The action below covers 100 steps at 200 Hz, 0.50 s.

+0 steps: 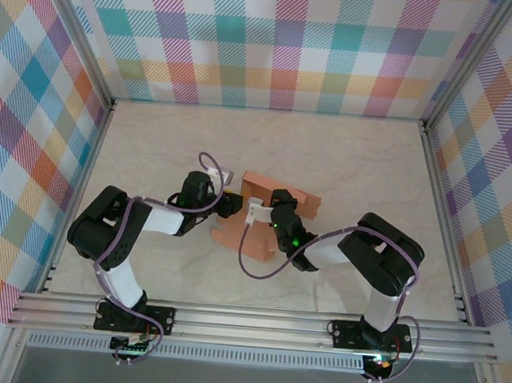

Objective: Fold the paper box

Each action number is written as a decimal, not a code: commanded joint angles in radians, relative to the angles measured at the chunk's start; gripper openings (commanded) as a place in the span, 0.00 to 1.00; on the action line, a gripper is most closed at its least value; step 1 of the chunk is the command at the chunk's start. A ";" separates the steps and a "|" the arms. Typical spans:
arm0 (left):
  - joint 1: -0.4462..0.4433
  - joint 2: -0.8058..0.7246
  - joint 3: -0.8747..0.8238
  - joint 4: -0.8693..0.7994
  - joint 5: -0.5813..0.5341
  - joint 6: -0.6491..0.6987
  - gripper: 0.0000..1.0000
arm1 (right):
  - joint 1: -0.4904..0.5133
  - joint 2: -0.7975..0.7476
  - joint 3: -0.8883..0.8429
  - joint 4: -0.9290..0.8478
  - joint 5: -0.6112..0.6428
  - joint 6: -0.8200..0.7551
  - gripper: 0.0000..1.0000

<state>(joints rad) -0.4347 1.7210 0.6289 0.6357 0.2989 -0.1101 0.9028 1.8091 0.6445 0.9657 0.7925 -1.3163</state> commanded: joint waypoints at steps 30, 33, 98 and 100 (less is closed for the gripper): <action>-0.012 0.008 0.028 0.024 0.041 0.018 0.46 | 0.008 -0.002 -0.004 -0.065 -0.042 0.012 0.00; -0.012 0.011 0.031 0.020 0.038 0.018 0.46 | 0.008 -0.003 -0.004 -0.063 -0.042 0.012 0.00; -0.011 0.060 0.097 -0.003 0.041 0.017 0.27 | 0.032 0.006 -0.006 -0.054 -0.045 0.000 0.00; -0.010 0.061 0.098 -0.004 0.043 0.017 0.27 | 0.033 0.006 -0.006 -0.055 -0.045 0.000 0.00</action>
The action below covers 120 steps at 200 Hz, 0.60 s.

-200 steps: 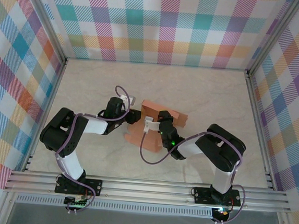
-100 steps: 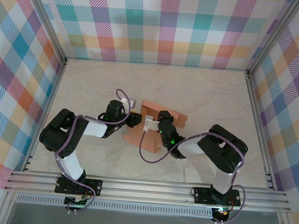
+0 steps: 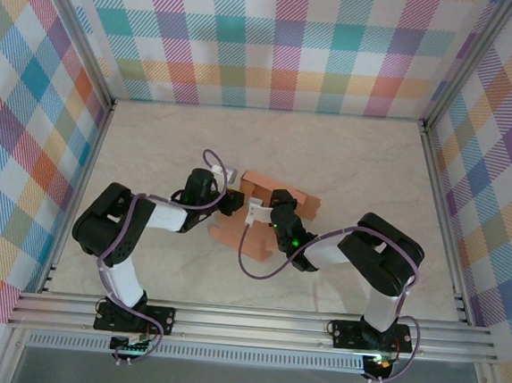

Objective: Fold the paper box

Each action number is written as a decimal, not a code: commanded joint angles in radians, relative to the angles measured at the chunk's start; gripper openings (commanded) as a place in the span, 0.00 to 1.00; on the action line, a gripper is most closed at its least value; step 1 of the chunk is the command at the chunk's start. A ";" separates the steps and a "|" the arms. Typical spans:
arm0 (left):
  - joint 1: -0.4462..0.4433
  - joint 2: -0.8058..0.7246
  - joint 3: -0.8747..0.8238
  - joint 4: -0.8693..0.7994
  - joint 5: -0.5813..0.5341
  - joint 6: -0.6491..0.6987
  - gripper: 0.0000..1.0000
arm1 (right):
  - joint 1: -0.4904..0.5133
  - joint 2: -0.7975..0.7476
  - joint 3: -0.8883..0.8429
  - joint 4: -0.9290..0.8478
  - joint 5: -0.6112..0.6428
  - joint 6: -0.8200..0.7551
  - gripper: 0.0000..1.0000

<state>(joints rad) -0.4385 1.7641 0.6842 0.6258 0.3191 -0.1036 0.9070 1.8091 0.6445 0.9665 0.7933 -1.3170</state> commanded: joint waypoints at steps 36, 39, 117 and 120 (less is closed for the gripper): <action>-0.016 0.030 0.056 0.001 0.023 0.012 0.30 | 0.040 0.007 0.003 -0.074 -0.044 0.019 0.00; -0.017 0.032 0.055 0.001 0.022 0.013 0.30 | 0.041 0.008 0.004 -0.076 -0.043 0.020 0.00; -0.047 0.083 0.097 0.032 -0.078 -0.070 0.28 | 0.079 0.011 0.025 -0.121 -0.045 0.066 0.00; -0.048 0.084 0.097 0.032 -0.091 -0.079 0.28 | 0.080 0.010 0.026 -0.123 -0.044 0.070 0.00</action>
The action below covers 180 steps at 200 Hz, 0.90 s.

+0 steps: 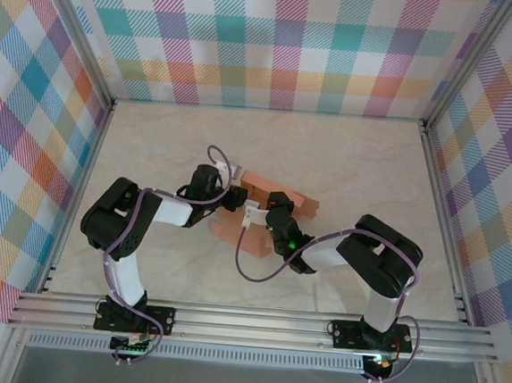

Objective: Fold the paper box

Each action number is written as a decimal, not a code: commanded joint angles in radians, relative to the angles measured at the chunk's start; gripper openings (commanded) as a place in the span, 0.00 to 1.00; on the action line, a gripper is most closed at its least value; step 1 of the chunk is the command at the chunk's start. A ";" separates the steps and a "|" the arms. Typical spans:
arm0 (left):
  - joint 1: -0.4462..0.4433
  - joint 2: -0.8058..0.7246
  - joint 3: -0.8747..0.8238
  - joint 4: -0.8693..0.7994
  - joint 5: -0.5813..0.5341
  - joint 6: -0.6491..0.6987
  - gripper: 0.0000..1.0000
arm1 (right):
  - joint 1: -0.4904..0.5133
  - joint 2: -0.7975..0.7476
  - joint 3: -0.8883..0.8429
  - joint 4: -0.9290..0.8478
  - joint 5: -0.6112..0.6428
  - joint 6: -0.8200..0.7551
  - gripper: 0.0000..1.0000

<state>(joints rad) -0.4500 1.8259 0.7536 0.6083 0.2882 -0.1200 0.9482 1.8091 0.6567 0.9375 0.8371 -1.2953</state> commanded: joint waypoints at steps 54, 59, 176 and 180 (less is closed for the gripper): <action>-0.075 0.029 0.053 0.041 -0.199 -0.151 0.20 | 0.060 -0.001 0.037 -0.160 -0.090 0.109 0.00; -0.077 0.030 0.052 0.042 -0.205 -0.159 0.20 | 0.062 0.001 0.038 -0.165 -0.089 0.112 0.00; -0.087 0.037 0.079 -0.017 -0.235 -0.136 0.00 | 0.066 -0.070 0.070 -0.360 -0.122 0.322 0.11; -0.087 0.036 0.079 -0.020 -0.234 -0.129 0.00 | 0.065 -0.079 0.071 -0.369 -0.121 0.339 0.18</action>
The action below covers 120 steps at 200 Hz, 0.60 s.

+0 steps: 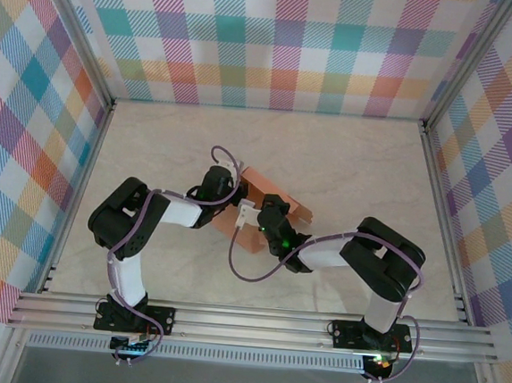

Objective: Fold the paper box

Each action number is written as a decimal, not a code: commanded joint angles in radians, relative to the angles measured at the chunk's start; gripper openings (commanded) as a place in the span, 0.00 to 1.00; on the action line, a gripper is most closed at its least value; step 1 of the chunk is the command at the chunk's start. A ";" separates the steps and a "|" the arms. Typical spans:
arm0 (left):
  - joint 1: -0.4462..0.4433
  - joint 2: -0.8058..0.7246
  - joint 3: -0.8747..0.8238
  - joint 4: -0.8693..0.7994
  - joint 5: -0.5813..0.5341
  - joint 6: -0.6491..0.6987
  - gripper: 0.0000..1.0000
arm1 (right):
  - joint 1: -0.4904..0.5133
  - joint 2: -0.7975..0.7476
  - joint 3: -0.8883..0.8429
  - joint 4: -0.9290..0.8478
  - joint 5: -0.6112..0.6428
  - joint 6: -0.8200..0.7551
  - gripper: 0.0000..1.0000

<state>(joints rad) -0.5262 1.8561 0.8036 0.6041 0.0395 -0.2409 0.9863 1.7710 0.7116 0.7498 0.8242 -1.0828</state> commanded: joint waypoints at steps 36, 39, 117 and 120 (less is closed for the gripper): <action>-0.011 -0.008 0.017 -0.023 -0.018 0.049 0.00 | 0.021 -0.146 0.029 -0.306 -0.170 0.256 0.60; -0.011 -0.010 0.015 -0.022 -0.027 0.053 0.00 | 0.021 -0.156 0.029 -0.324 -0.176 0.268 0.61; -0.011 -0.037 0.019 -0.063 0.060 0.210 0.00 | -0.136 -0.498 0.222 -0.826 -0.665 0.886 0.81; -0.011 -0.037 0.019 -0.066 0.069 0.222 0.00 | -0.153 -0.504 0.230 -0.829 -0.688 0.925 0.81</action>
<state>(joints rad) -0.5289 1.8503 0.8127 0.5770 0.0372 -0.1108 0.9459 1.3334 0.8742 0.0494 0.3691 -0.4961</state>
